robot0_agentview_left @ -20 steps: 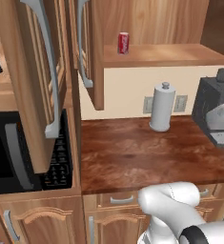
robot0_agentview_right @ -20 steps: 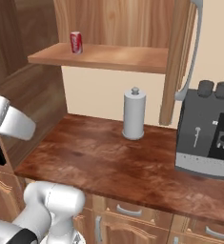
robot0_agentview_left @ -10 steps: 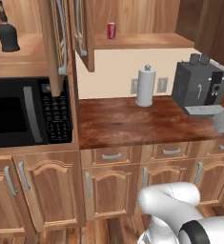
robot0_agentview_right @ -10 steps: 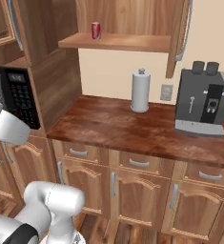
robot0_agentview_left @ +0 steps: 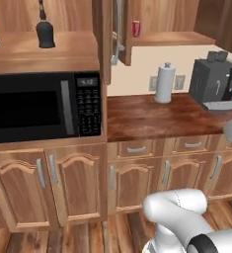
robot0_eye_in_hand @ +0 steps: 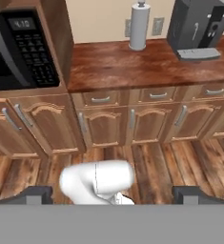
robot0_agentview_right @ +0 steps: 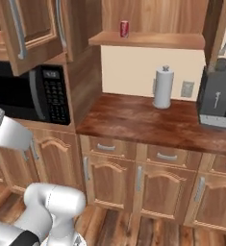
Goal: Sort all alcoholic drinks to one cabinet, and non-alcoholic drinks to the other.
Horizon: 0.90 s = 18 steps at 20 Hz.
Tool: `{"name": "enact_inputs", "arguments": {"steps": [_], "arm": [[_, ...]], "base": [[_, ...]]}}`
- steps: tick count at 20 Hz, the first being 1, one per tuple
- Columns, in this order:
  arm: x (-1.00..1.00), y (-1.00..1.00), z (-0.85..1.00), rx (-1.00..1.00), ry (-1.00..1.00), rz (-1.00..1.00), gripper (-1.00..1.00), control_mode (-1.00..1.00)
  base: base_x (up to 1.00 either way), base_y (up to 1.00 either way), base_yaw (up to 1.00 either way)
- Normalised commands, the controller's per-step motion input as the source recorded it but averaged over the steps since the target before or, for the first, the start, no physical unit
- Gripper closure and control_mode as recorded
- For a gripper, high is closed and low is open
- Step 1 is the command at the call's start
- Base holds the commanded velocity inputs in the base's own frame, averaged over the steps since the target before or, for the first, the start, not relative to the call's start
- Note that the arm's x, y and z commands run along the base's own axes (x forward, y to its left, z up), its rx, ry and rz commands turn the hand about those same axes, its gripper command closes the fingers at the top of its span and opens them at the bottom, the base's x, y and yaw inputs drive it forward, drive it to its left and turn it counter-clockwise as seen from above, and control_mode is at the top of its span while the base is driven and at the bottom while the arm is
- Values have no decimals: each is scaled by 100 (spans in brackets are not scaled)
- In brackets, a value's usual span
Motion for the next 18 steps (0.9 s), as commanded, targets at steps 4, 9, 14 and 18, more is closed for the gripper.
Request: {"name": "enact_inputs", "arguments": {"steps": [4,9,14,18], "arm": [[0,0,0,0,0,0,-100,100],[0,0,0,0,0,0,-100,100],[0,0,0,0,0,0,-100,100],[0,0,0,0,0,0,-100,100]], "base": [[0,100,-6],[0,96,-6],[0,91,-6],[0,89,-6]]}}
